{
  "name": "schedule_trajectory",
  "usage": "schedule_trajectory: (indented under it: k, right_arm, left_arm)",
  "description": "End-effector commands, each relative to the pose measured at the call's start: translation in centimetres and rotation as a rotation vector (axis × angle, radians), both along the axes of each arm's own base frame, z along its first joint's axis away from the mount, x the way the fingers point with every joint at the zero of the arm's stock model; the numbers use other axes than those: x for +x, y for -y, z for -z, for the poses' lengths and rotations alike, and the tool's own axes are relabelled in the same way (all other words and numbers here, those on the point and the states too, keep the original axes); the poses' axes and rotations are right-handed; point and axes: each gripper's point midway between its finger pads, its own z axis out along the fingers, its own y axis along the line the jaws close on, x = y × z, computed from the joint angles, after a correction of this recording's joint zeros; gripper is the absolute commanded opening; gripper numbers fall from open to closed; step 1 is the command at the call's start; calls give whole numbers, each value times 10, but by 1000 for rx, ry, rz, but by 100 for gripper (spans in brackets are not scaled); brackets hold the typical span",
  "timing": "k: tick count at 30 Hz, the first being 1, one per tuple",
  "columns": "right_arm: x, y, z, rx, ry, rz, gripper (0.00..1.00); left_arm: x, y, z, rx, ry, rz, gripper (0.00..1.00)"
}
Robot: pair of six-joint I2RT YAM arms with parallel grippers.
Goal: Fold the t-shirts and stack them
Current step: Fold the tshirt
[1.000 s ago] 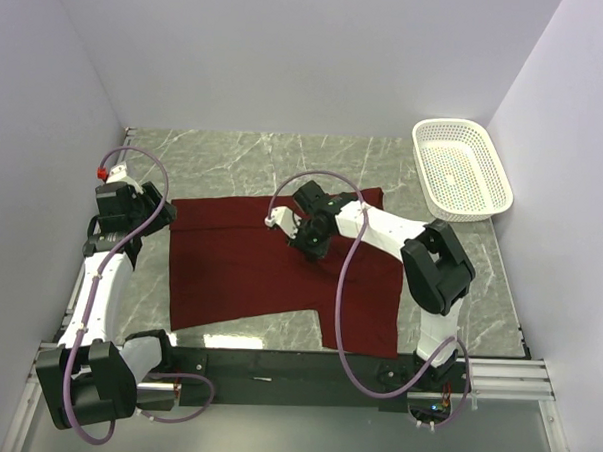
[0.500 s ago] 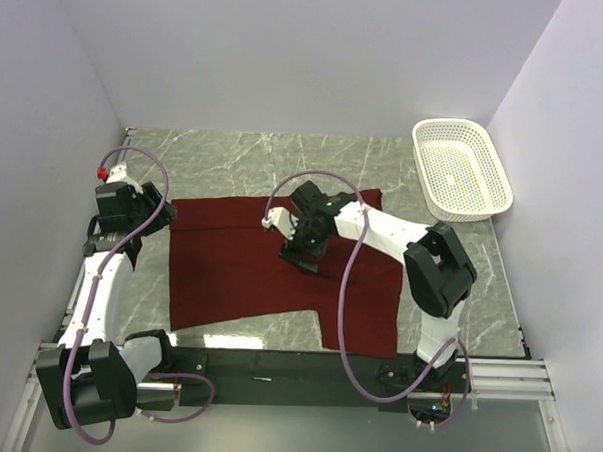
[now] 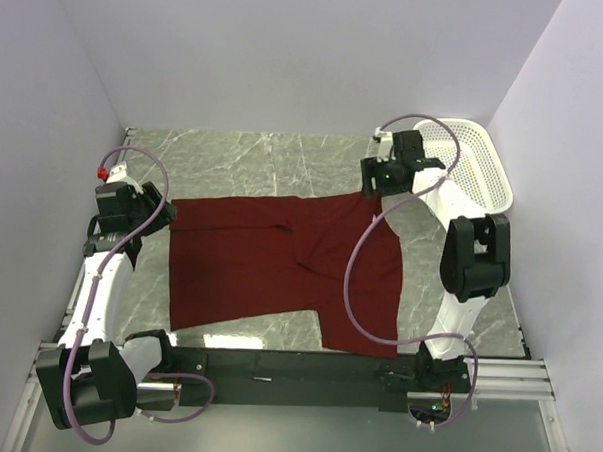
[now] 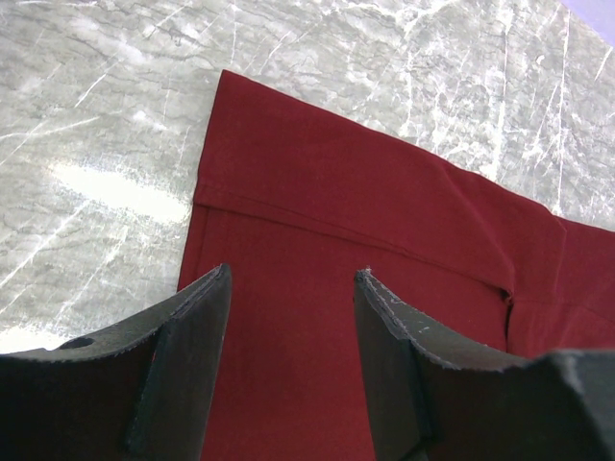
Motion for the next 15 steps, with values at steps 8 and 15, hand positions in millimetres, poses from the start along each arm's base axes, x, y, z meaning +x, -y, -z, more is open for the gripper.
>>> schedule_trajectory:
  k: [8, 15]
  right_arm:
    - [39, 19, 30, 169, -146, 248, 59]
    - [51, 20, 46, 167, -172, 260, 54]
  left_arm:
    - [4, 2, -5, 7, 30, 27, 60]
    - [3, 2, -4, 10, 26, 24, 60]
